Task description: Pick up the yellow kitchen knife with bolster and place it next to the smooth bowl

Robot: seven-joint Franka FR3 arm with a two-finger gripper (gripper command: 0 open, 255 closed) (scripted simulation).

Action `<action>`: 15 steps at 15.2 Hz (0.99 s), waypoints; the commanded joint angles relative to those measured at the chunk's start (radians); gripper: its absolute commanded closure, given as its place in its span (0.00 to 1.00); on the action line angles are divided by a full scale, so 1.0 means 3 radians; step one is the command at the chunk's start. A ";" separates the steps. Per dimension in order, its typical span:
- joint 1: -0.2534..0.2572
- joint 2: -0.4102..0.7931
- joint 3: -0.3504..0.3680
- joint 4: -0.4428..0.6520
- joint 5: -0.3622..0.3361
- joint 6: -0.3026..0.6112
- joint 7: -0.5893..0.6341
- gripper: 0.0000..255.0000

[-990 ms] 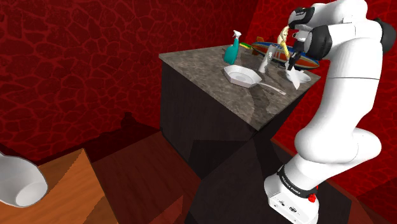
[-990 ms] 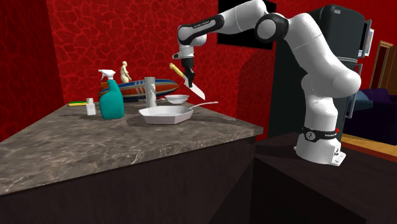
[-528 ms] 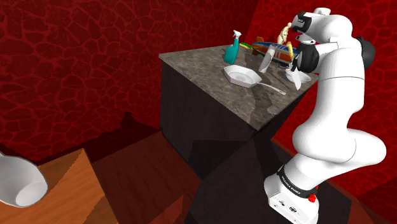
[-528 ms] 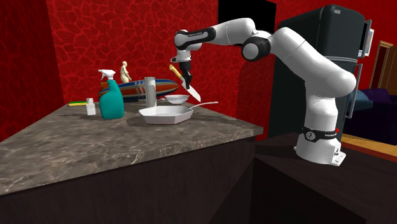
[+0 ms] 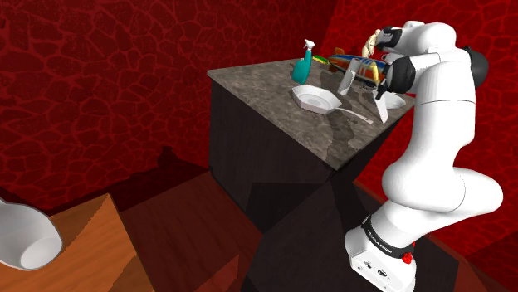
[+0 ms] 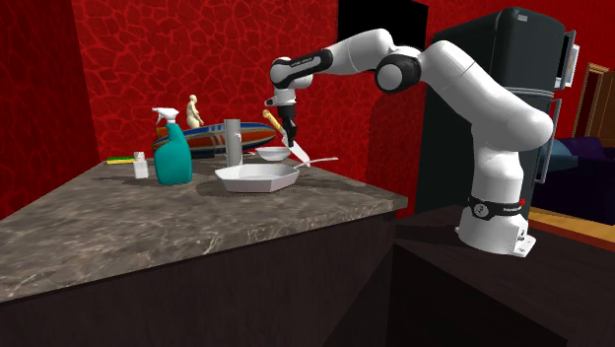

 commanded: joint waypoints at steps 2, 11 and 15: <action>0.0032 0.0004 0.0001 -0.0158 0.0003 0.0142 -0.0008 1.00; 0.0083 0.0070 0.0023 -0.0469 0.0040 0.0500 -0.0032 1.00; 0.0087 0.0085 0.0028 -0.0503 0.0046 0.0547 -0.0036 1.00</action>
